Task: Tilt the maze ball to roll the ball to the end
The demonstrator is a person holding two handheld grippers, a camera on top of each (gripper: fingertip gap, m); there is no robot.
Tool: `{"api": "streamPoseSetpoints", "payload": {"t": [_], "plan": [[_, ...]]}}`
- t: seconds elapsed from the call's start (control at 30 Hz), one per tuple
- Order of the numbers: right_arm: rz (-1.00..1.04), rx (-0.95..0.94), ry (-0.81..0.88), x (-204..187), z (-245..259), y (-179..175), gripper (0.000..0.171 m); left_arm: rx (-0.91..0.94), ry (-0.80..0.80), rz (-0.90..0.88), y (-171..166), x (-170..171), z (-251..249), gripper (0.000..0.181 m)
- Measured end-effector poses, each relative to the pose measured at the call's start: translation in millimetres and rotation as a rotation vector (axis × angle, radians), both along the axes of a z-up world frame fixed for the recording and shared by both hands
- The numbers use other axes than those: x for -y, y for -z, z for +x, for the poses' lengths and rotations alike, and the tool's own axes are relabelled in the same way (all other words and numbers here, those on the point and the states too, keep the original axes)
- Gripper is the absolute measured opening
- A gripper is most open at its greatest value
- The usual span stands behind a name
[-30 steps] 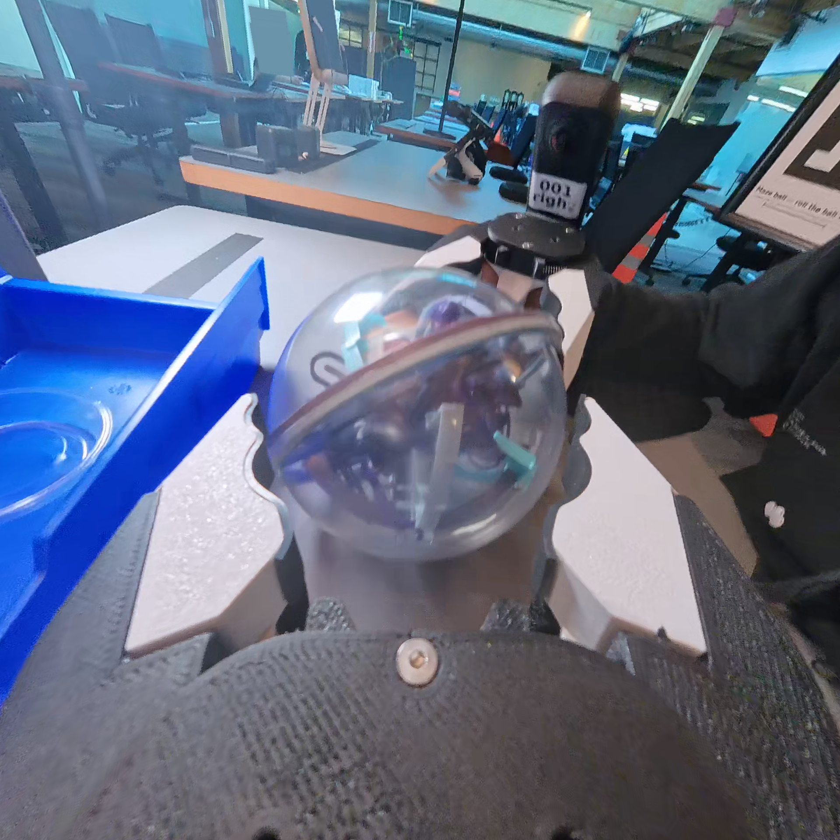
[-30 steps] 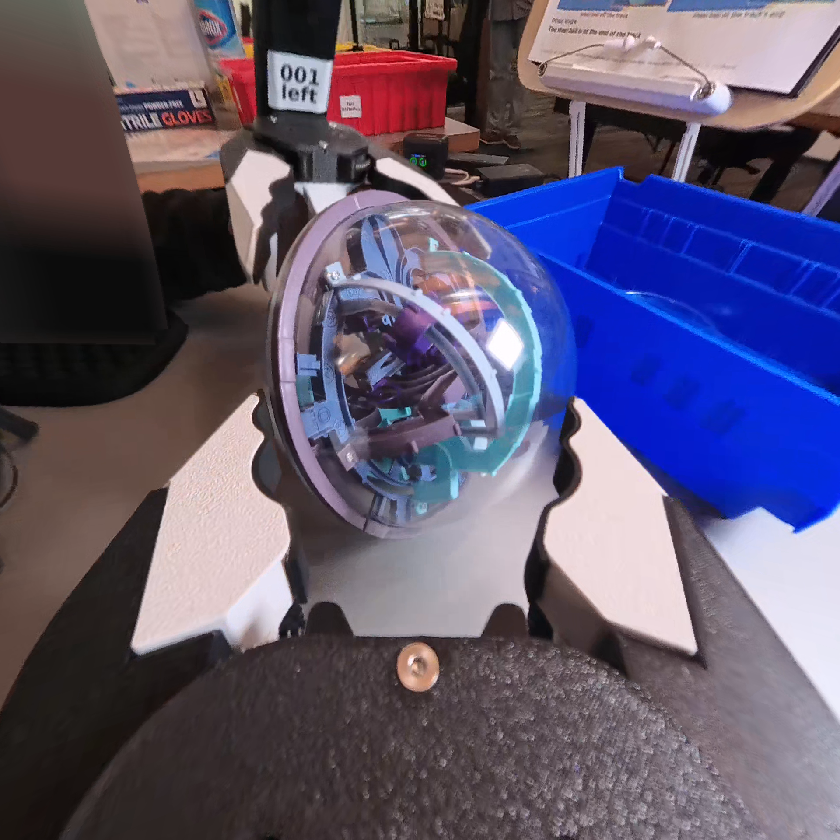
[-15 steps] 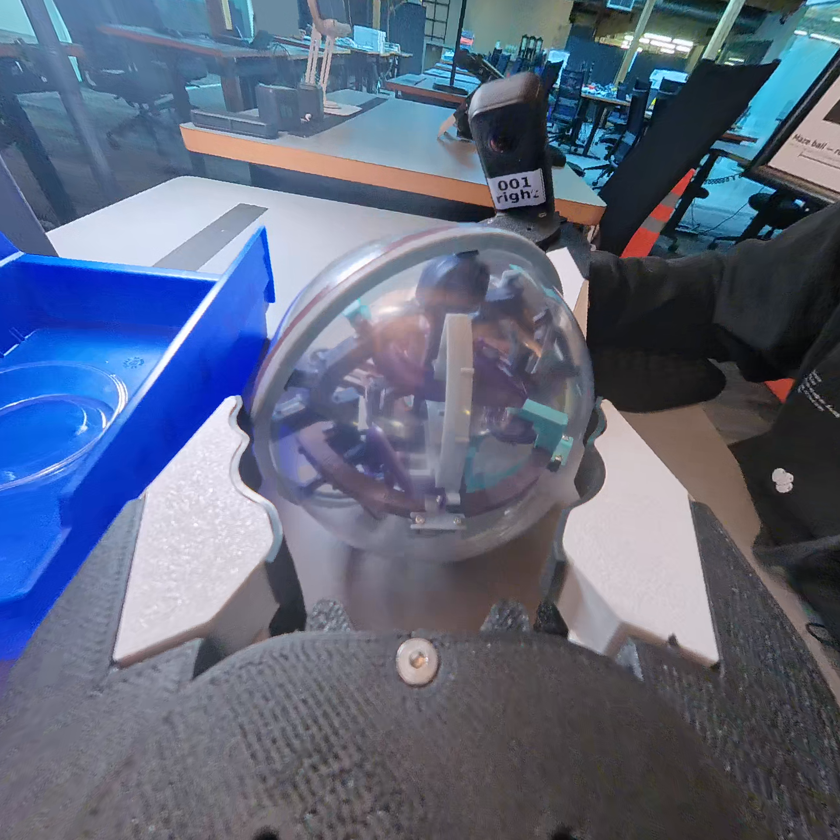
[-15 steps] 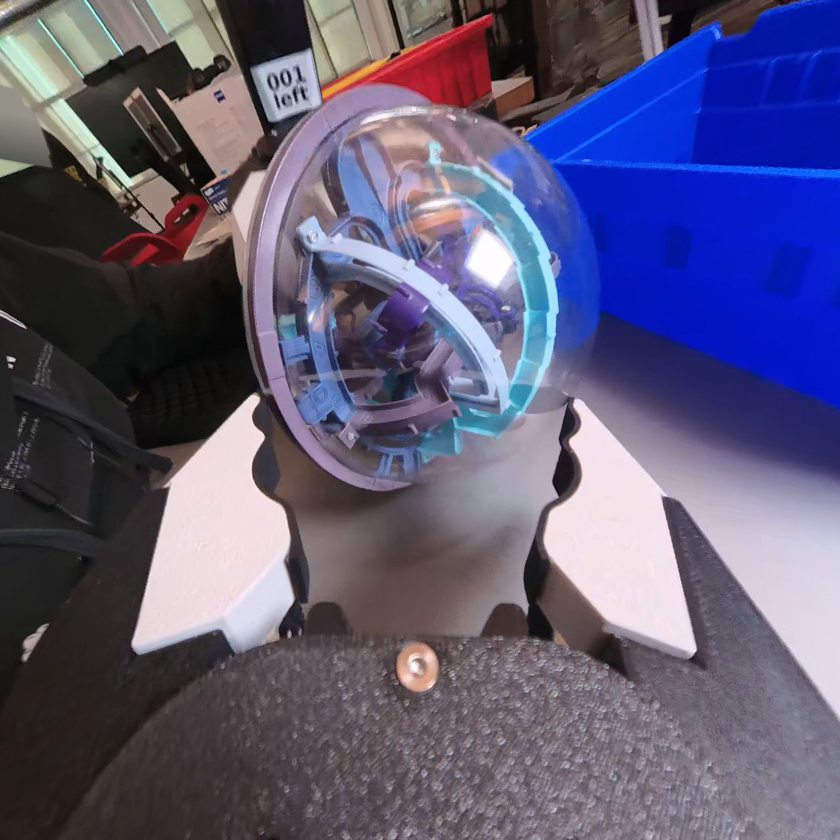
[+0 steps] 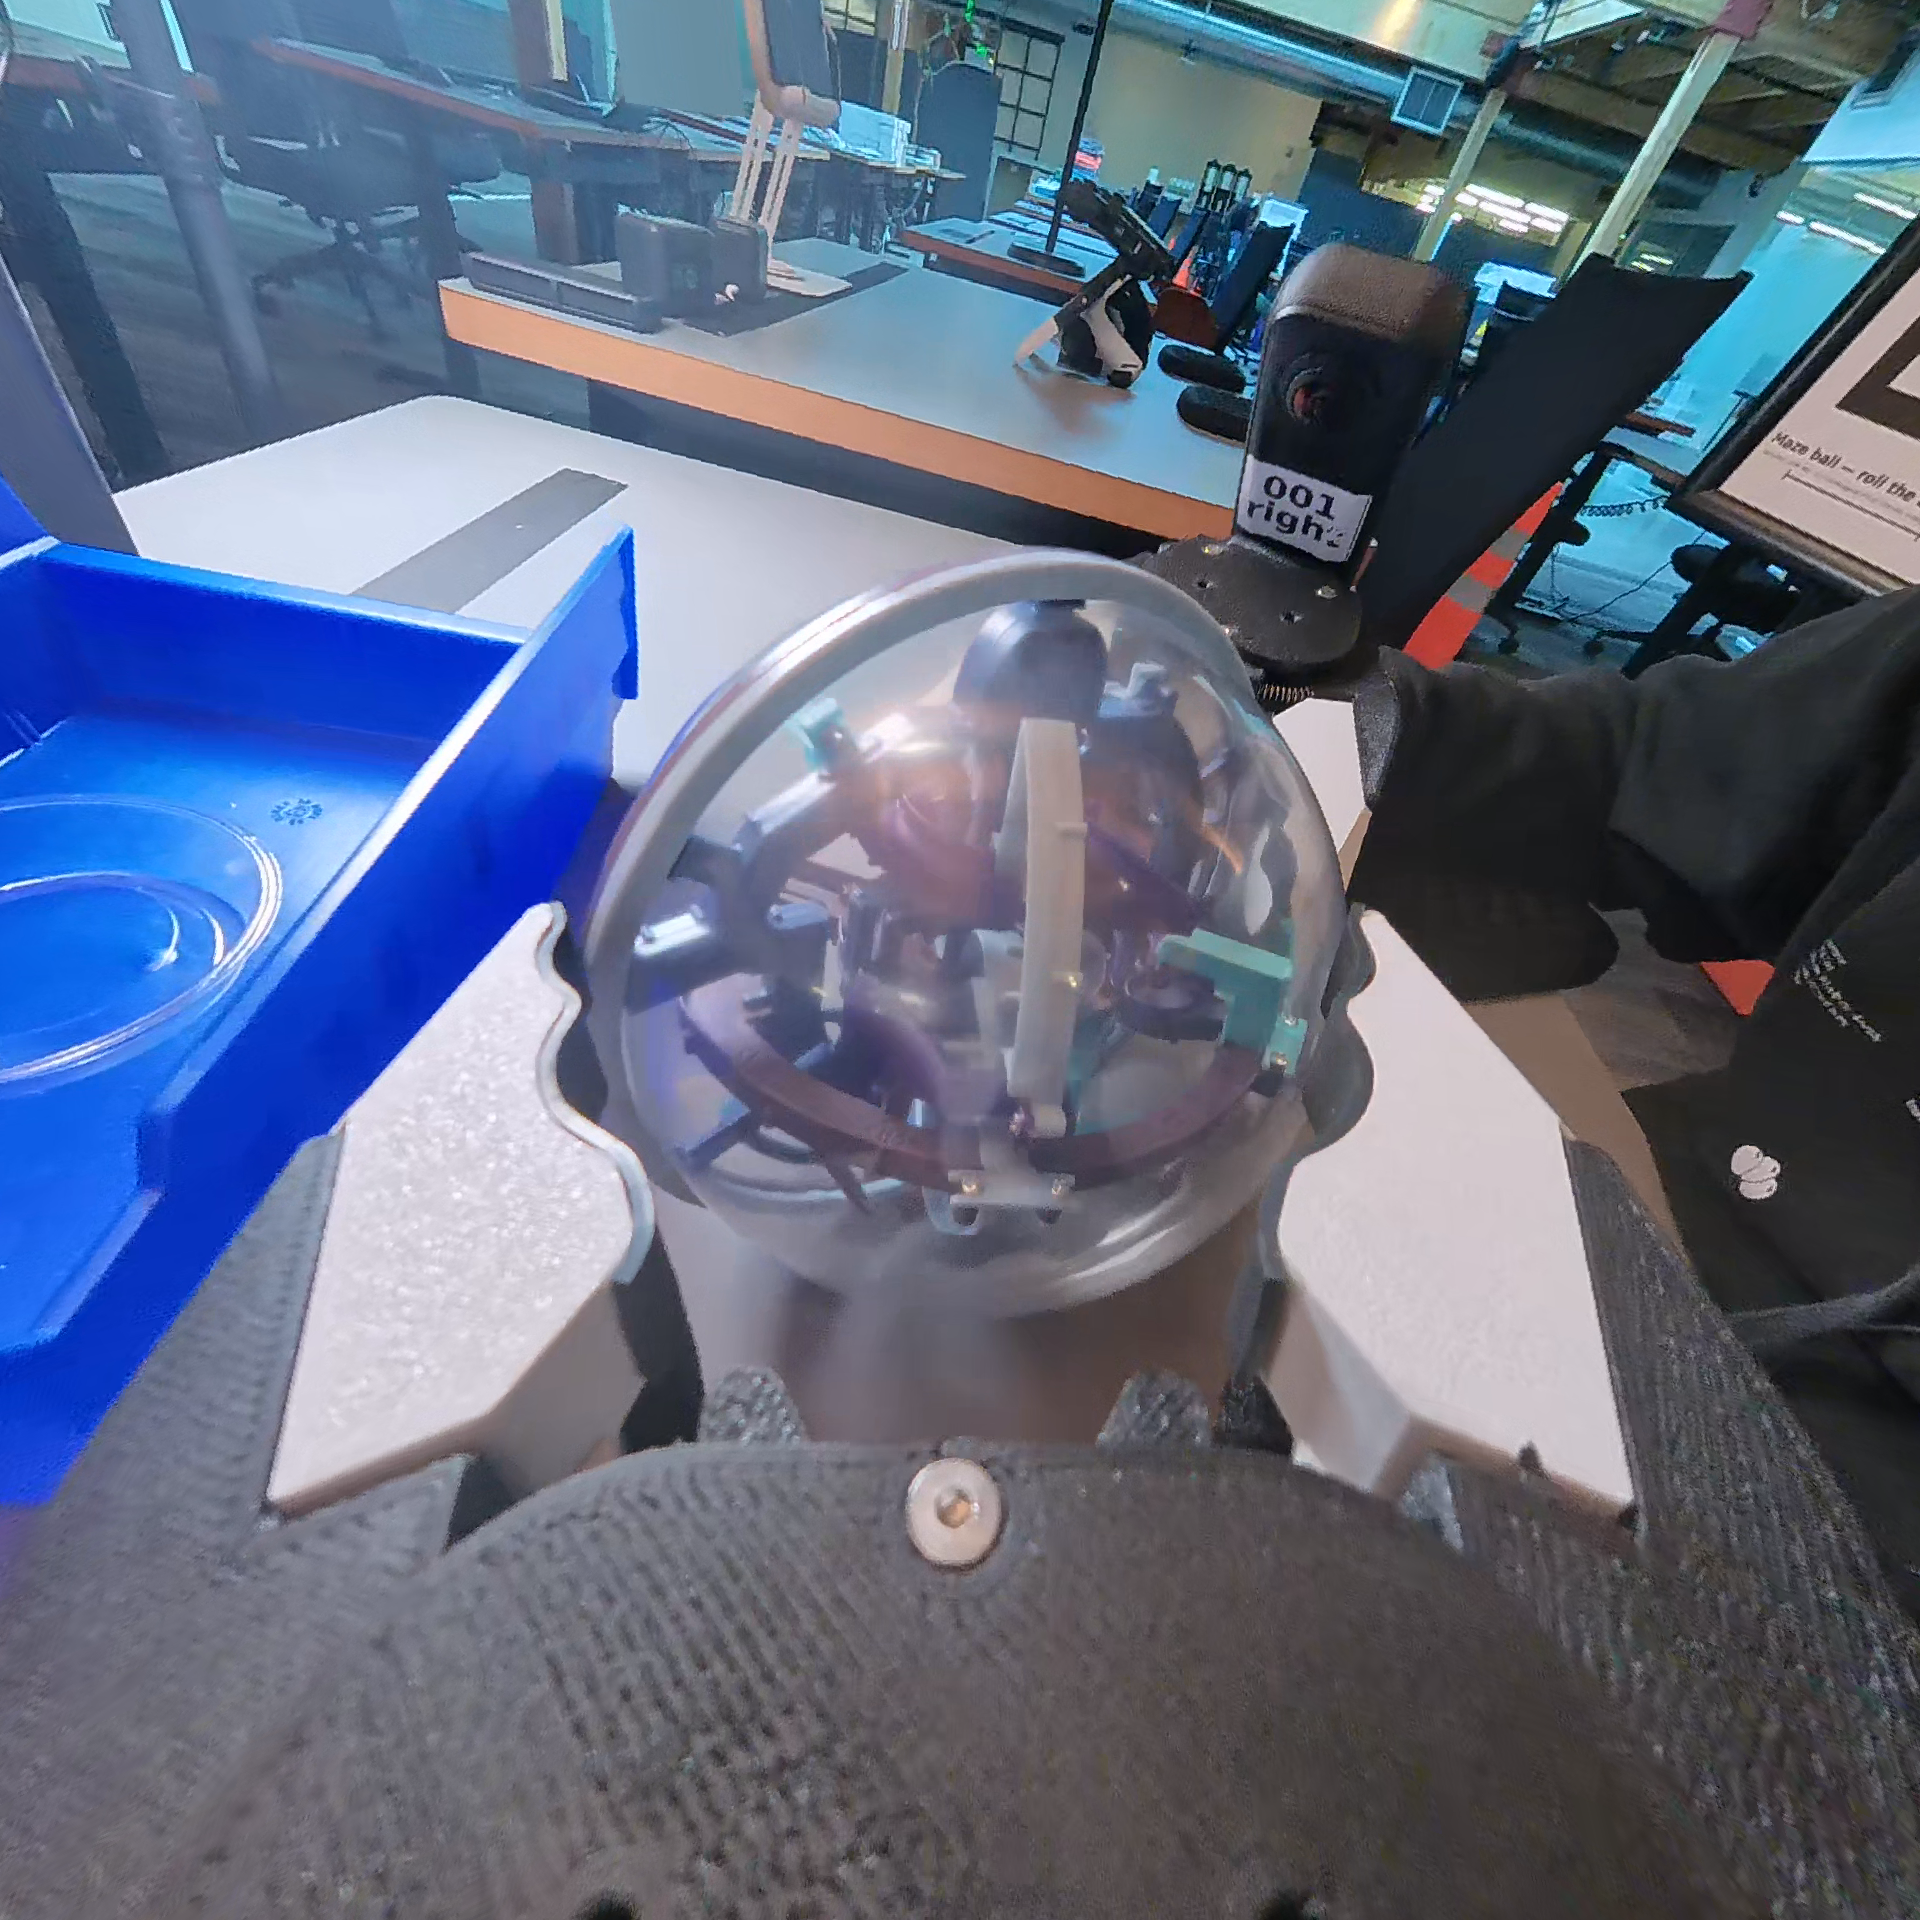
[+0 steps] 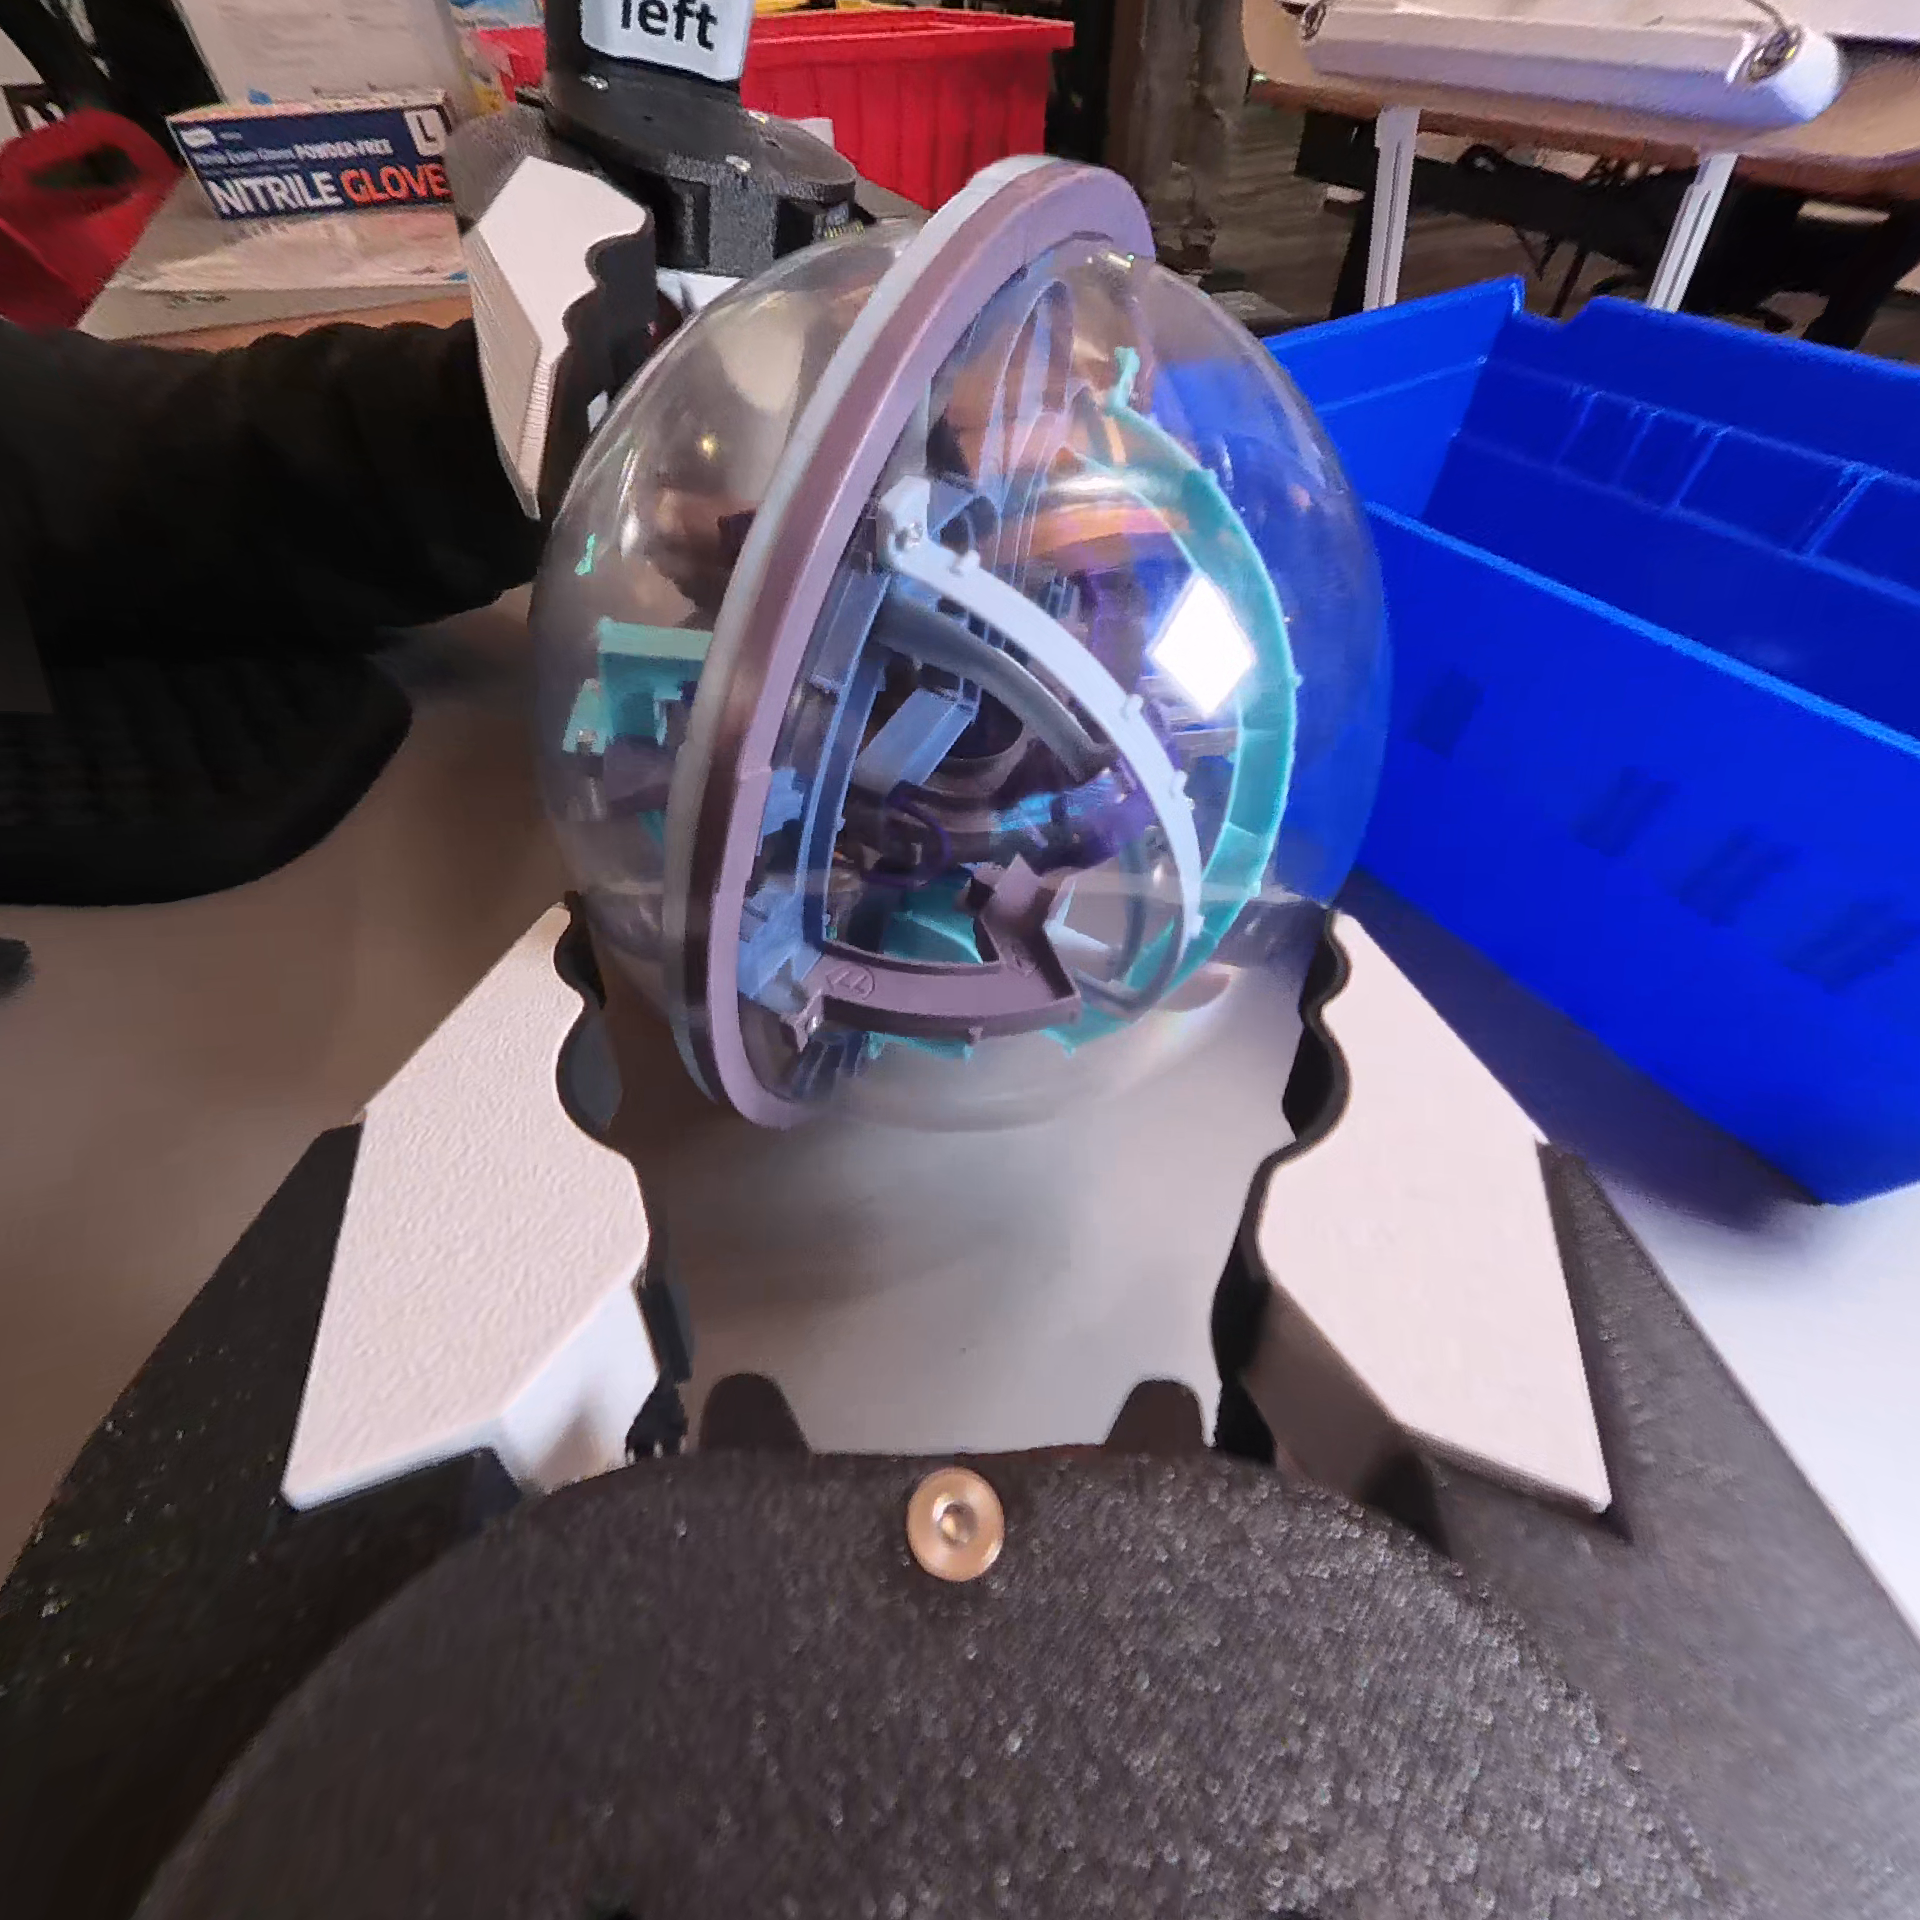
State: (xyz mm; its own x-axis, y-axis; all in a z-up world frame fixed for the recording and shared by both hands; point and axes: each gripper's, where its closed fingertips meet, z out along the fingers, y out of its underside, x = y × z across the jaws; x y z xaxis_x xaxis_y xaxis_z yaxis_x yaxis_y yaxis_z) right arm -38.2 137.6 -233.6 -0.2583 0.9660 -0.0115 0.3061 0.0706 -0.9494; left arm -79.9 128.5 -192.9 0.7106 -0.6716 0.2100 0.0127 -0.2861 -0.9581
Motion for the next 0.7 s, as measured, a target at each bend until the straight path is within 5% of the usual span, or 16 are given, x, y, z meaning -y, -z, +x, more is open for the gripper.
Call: {"api": "streamPoseSetpoints", "payload": {"t": [0.37,0.7], "plan": [[0.07,-0.004,-0.04,5.0,2.6,9.5,0.13,-0.12,-0.003,0.12,-6.7,9.1,8.0,0.135],[0.047,0.188,-0.096,14.1,6.8,38.9,0.132,-0.127,-0.036,-0.002,-17.8,-1.1,12.0,0.118]]}}
